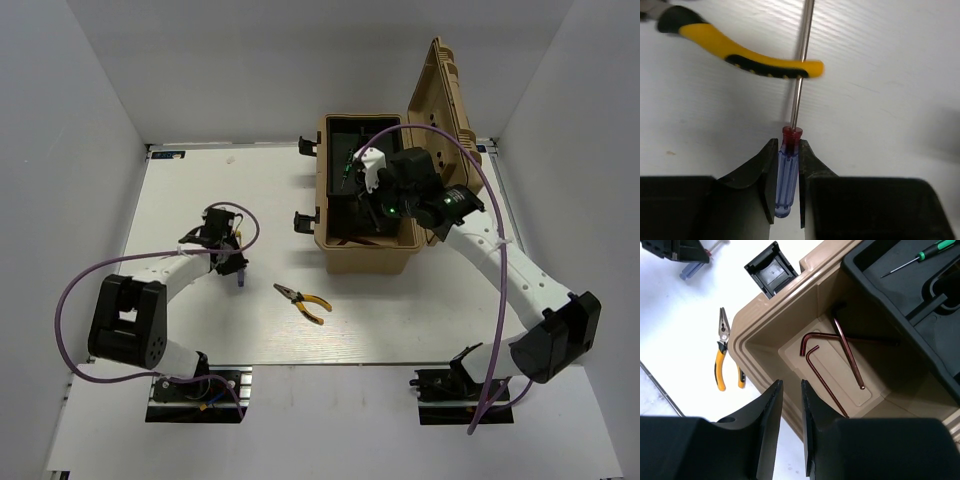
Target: Sort the tools into containers
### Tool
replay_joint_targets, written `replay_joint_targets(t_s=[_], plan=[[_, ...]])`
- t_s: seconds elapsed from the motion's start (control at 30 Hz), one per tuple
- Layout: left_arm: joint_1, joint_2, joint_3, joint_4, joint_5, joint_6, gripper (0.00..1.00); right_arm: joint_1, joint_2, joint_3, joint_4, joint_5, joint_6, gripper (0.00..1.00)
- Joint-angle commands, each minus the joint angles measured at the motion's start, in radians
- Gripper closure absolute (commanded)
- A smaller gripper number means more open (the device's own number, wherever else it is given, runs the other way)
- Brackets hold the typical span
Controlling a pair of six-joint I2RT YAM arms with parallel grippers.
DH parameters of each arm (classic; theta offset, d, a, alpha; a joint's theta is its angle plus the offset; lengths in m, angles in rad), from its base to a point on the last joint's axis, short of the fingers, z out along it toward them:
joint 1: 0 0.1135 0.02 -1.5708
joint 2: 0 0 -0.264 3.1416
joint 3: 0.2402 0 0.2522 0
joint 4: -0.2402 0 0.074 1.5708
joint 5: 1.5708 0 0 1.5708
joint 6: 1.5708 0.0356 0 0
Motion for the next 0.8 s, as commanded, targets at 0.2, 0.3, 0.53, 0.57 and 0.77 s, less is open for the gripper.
replay_joint_targets(t_s=[0.2,0.3,0.53,0.57,0.77], plan=[[-0.006,-0.099,0.165,-0.085,0.358,0.119,1.0,-0.005,-0.056,-0.009,0.04,-0.001,0.004,0.72],[-0.006,-0.099,0.204,-0.096,0.421,0.129,1.0,-0.003,-0.061,-0.012,0.039,0.002,0.004,0.72],[-0.006,-0.175,0.339,-0.105,0.469,0.138,1.0,-0.003,-0.069,-0.014,0.04,0.02,-0.021,0.72],[-0.006,-0.175,0.392,-0.105,0.478,0.138,1.0,-0.002,-0.07,-0.011,0.042,0.027,-0.024,0.74],[-0.028,-0.051,0.561,0.071,0.708,0.1,1.0,0.0,-0.06,0.001,0.042,0.089,-0.041,1.0]])
